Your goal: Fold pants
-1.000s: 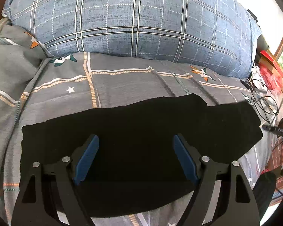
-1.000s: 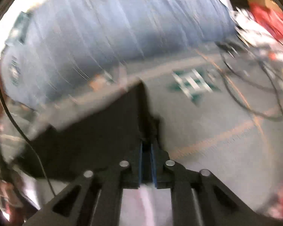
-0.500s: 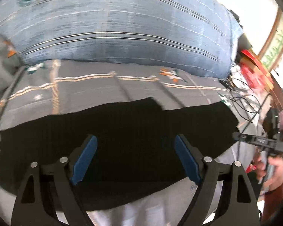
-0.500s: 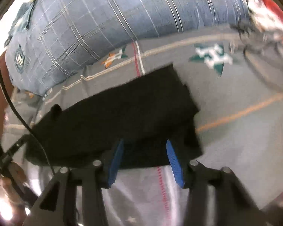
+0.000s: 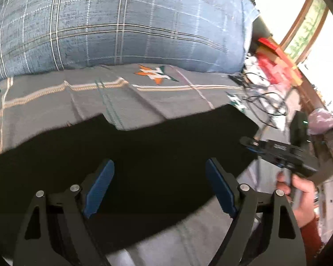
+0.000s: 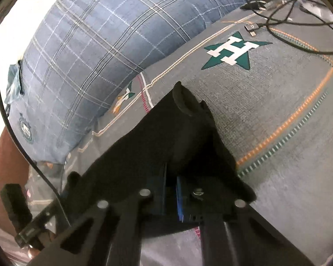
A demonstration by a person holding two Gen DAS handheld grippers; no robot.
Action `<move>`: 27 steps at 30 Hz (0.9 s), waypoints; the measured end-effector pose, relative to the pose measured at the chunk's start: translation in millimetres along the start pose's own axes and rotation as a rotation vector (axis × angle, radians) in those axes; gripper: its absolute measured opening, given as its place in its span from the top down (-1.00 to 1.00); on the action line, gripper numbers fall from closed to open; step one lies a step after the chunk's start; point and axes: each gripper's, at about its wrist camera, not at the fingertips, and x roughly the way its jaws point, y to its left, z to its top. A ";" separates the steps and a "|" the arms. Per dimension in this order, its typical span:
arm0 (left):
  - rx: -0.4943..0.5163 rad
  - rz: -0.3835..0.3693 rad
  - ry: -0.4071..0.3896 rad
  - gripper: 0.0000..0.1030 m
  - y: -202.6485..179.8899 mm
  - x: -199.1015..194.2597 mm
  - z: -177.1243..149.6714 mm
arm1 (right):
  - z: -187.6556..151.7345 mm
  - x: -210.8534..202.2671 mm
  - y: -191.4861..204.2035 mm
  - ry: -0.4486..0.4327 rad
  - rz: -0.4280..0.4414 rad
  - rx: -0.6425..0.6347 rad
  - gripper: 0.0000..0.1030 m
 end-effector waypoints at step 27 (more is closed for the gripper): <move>-0.674 -0.151 -0.082 -0.52 28.3 12.0 -48.9 | 1.1 9.4 7.0 -0.008 0.049 -0.029 0.92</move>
